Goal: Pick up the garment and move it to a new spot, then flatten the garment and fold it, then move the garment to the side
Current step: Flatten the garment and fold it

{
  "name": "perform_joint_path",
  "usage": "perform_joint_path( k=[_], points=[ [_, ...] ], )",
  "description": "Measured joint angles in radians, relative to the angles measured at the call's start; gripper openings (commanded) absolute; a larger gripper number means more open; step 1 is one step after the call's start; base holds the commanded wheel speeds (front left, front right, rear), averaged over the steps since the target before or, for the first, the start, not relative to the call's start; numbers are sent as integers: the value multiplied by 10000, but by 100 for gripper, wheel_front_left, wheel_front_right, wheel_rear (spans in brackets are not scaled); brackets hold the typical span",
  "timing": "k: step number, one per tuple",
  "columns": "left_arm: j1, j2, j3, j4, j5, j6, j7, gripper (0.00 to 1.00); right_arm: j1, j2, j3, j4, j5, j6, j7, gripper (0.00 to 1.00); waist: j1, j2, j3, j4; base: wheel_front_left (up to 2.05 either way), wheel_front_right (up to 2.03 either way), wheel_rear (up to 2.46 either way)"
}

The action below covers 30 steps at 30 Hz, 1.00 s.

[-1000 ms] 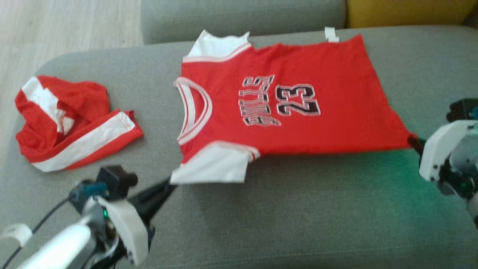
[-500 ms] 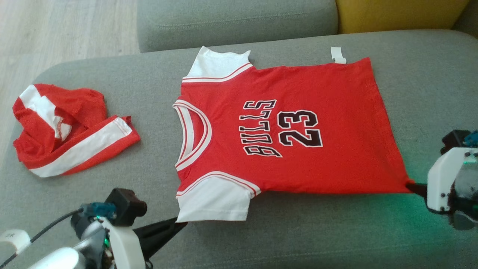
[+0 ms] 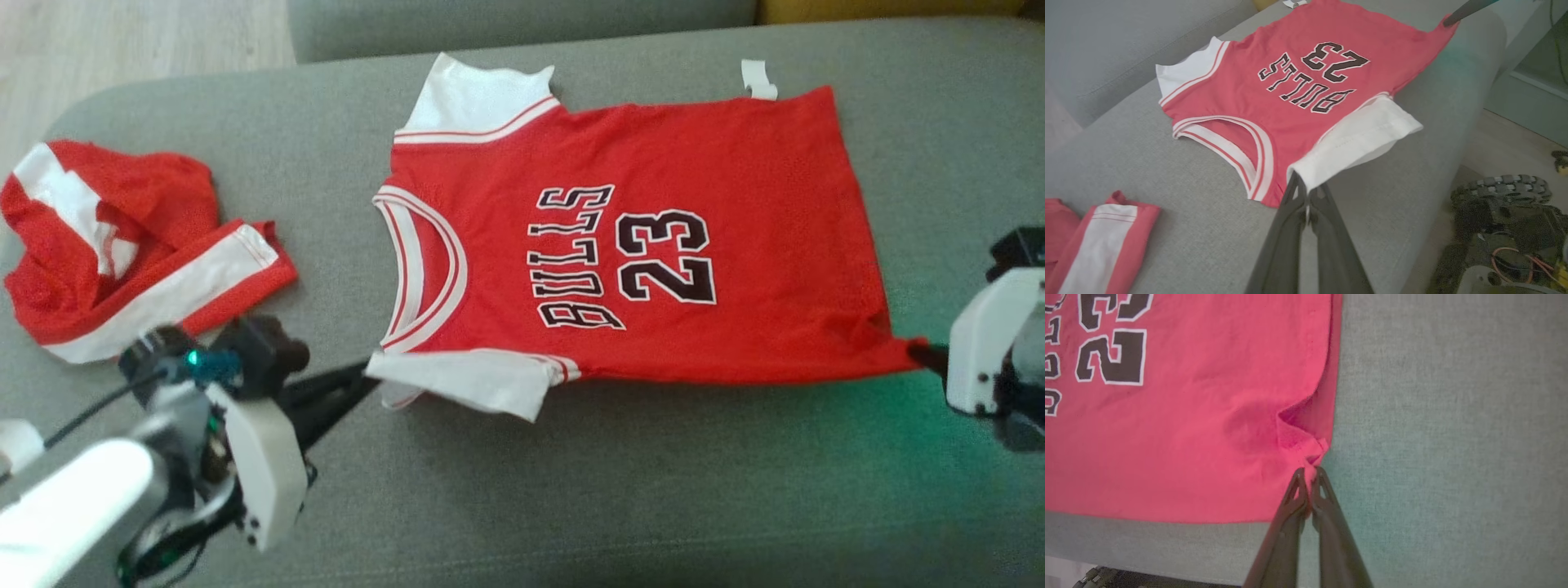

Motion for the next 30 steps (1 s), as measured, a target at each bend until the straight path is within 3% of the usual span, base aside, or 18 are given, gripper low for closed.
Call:
perform_joint_path(
  k=[10, 30],
  points=[
    [-2382, -514, -1074, 1218, 257, -73, 50, 0, -1591, 627, -600, -31, -1417, 0, -92, 0, 1, 0, 979, -46, 0, 0, 0],
    [-5742, -1645, -2734, 5114, 261, -79, -1705, 0, -3432, 1292, -132, 1871, -2000, 0, -1925, 0, 3, 0, 2223, -432, 0, 0, 0]
  ],
)
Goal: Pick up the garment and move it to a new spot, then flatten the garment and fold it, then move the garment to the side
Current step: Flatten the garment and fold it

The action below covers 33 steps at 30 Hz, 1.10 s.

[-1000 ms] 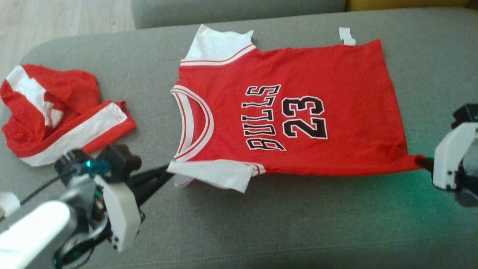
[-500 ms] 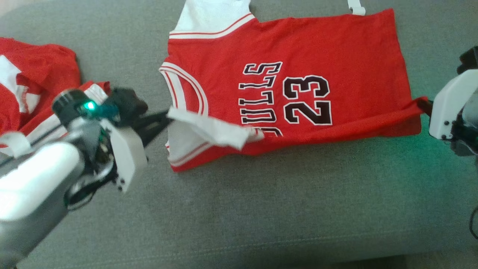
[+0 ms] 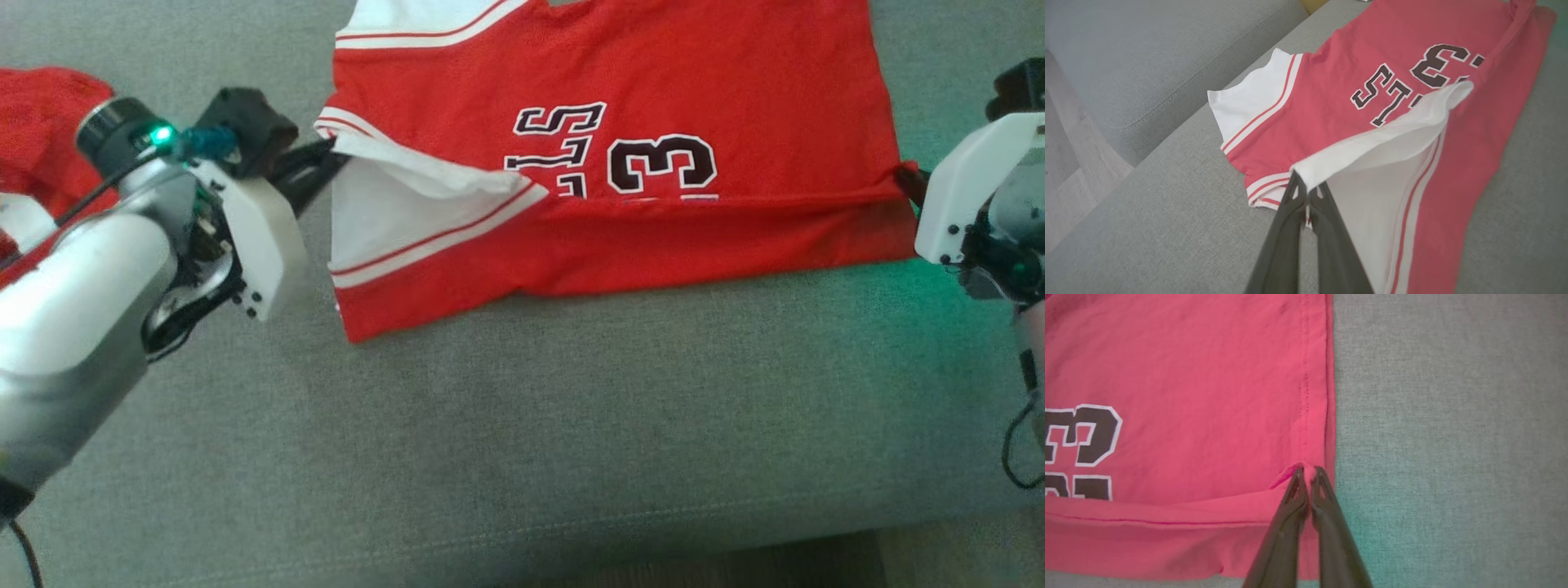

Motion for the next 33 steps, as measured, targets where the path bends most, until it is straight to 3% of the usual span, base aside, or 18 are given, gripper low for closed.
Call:
perform_joint_path(
  k=[1, 2, 3, 4, 10, 16, 20, 24, 29, 33],
  points=[
    [-102, -71, -61, 224, 0, 0, -77, 0, -54, 17, 40, 86, 10, 0, -100, 0, -1, 0, 35, -20, 0, 0, 0],
    [-187, -151, -115, 439, 4, 0, -119, 0, -105, 29, 75, 151, 19, 0, -251, 27, -1, 0, 69, -38, 0, 0, 0],
    [-251, -232, -159, 658, 33, -2, -199, 45, -153, 38, 132, 176, 15, 0, -476, 95, -1, 0, 98, -55, 0, 0, 0],
    [-297, -336, -150, 901, 86, 19, -328, 100, -183, 56, 165, 196, 15, 0, -754, 100, 0, 0, 121, -72, 0, 0, 0],
    [-309, -968, 343, 1956, 27, 830, -1361, 100, -325, 151, 255, 278, 184, 0, -2596, 100, -1, 0, 49, -65, 0, 0, 0],
    [-20, -1547, 1707, 2157, -757, 2104, -2849, 100, -143, 0, 543, -637, 207, 0, -5693, 100, -2, 0, -312, 8, 0, 0, 0],
    [1087, -1873, 2947, 1289, -1011, 2997, -3070, 100, 652, -36, 447, -1243, -263, 0, -7739, 100, -3, 0, -642, 39, 0, 0, 0],
    [2692, -2552, 4963, -671, -336, 3712, -3074, 100, 1673, 127, -163, -1634, -1039, 0, -9350, 100, -3, 0, -972, 80, 0, 0, 0],
    [5093, -3705, 6757, -2188, 1043, 3919, -3145, 100, 2876, 1049, -1273, -2610, -2454, 0, -9914, 100, -3, 0, -1382, 90, 0, 0, 0],
    [6730, -4677, 7639, -2592, 1977, 3657, -3145, 100, 4034, 1956, -1743, -3645, -3208, 0, -9935, 100, -3, 0, -1675, 54, 0, 0, 0]
  ],
)
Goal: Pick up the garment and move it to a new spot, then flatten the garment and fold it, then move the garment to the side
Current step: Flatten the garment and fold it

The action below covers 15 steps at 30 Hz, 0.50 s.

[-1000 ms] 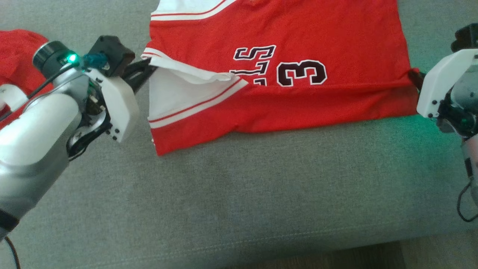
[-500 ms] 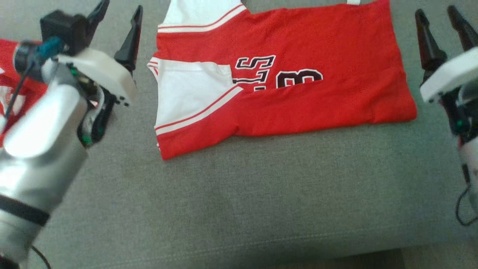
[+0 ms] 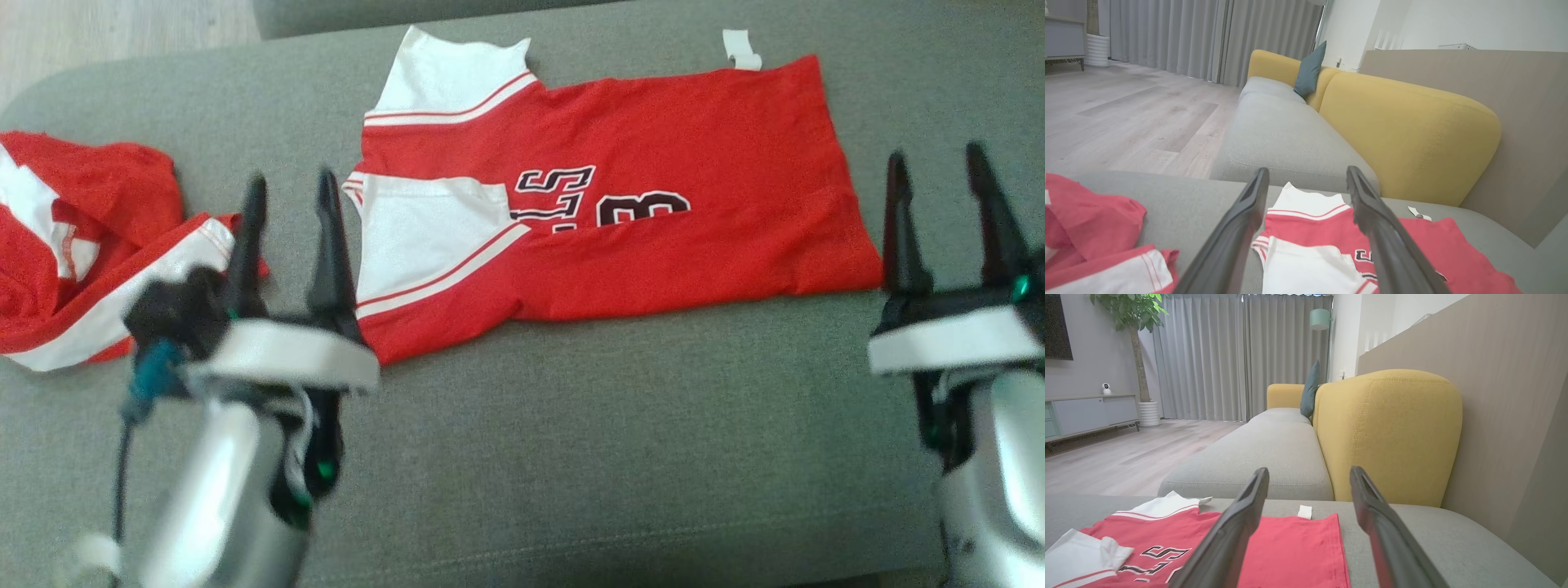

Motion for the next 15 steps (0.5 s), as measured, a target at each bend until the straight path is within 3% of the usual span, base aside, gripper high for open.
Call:
perform_joint_path(
  k=[3, 6, 15],
  points=[
    [871, -621, 316, -21, 545, -458, 0, 100, 763, 453, -201, -698, -441, 0, -6, 100, 0, 0, -145, -39, 0, 0, 0],
    [1268, -857, 454, 105, 871, -765, 0, 100, 1111, 725, -366, -940, -571, 0, -8, 100, 0, 0, -198, -60, 0, 0, 0],
    [1446, -1158, 899, 1243, 1960, -1383, 0, 100, 1393, 1028, -637, -1317, -696, 0, -8, 100, 0, 0, -213, -281, 0, 0, 0]
  ],
)
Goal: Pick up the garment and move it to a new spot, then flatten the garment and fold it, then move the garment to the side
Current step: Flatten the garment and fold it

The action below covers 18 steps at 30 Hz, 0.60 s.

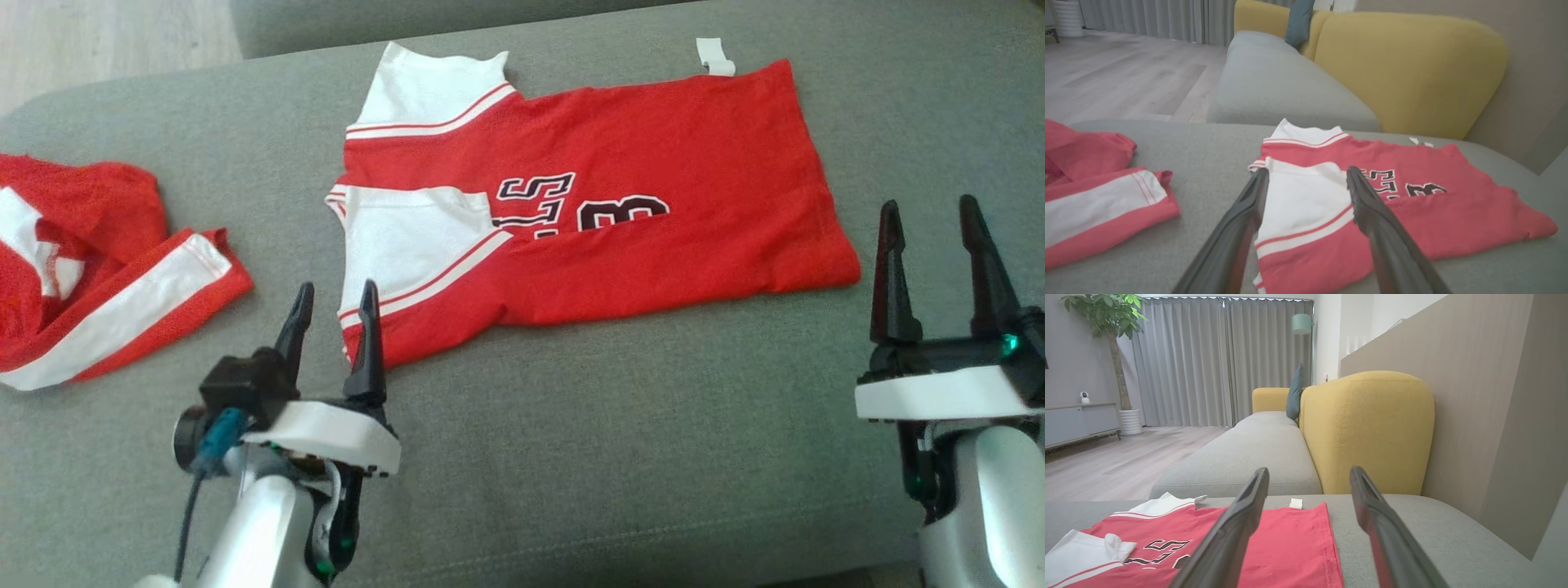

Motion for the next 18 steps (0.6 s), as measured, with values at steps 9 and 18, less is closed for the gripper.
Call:
perform_joint_path(
  k=[9, 18],
  points=[
    [-825, 6, -144, 3062, 533, 401, 414, 100, -15, 46, -82, -73, 0, 0, 0, 100, 0, 0, 259, -313, 0, 0, 0],
    [-1482, 73, -215, 4502, 721, 719, 936, 100, -29, 69, -127, -146, 0, 0, 0, 100, 0, 0, 546, -525, 0, 0, 0]
  ],
)
